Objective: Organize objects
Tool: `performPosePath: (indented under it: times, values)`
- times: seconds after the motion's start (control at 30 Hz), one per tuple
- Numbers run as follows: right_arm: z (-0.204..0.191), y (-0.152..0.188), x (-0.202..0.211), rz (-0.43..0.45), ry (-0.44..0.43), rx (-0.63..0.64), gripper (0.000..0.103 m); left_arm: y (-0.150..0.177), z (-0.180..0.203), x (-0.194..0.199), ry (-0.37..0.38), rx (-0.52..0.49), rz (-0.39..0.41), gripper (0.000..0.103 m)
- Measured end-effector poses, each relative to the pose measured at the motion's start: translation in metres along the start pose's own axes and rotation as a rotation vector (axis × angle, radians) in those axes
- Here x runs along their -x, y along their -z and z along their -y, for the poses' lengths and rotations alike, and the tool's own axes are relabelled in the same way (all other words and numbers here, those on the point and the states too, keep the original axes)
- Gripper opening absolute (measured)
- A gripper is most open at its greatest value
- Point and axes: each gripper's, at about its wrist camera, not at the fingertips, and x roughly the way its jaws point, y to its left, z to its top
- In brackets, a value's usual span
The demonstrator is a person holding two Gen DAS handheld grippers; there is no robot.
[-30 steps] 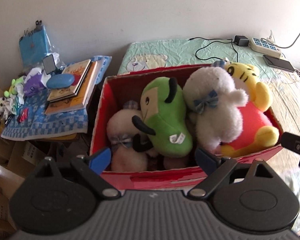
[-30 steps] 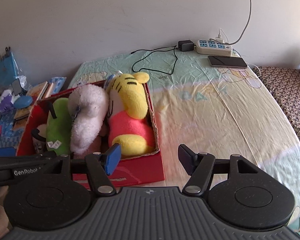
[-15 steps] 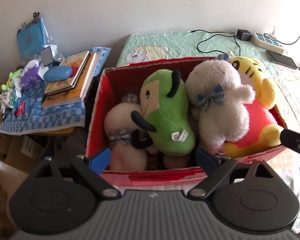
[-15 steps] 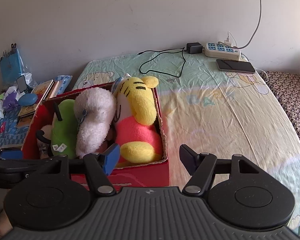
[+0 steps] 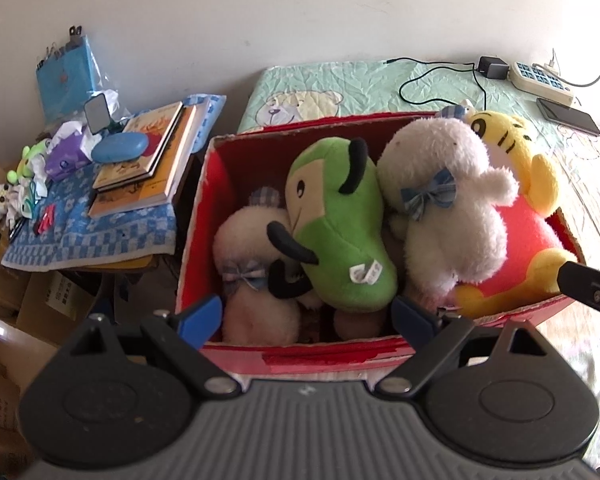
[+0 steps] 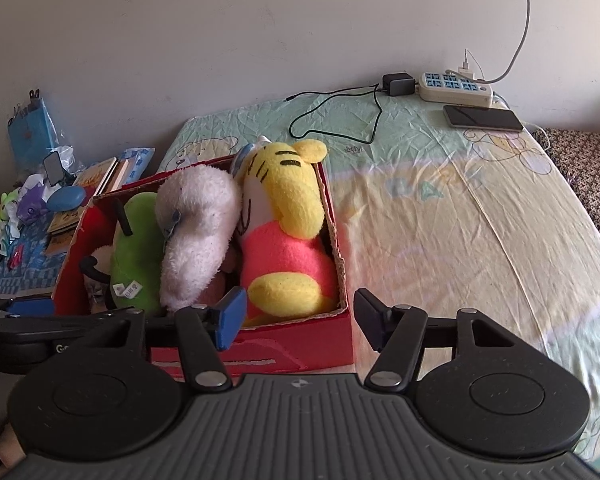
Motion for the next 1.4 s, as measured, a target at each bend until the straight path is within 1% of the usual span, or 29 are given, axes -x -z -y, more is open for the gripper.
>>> performPosePath:
  times: [0.27,0.4,0.47,0.63,1.1,1.4]
  values:
    - [-0.004,0.001,0.003,0.003,-0.006,0.003,0.061,0.006,-0.002,0.003,0.002,0.001,0.002,0.093]
    - [-0.007,0.000,0.007,0.024,-0.003,0.020,0.061,0.007,-0.004,0.005,-0.003,0.000,0.001,0.093]
    - [-0.007,-0.001,0.009,0.033,0.000,0.018,0.061,0.007,-0.006,0.006,-0.003,0.008,0.004,0.096]
    - [-0.007,0.002,0.009,0.029,0.000,0.023,0.061,0.007,-0.007,0.010,-0.003,0.011,0.019,0.096]
    - [-0.008,0.005,0.006,0.025,-0.002,0.011,0.061,0.010,-0.013,0.002,0.011,0.022,-0.003,0.096]
    - [-0.009,0.005,-0.002,0.010,0.009,0.010,0.061,0.010,-0.011,-0.001,0.025,0.015,-0.001,0.096]
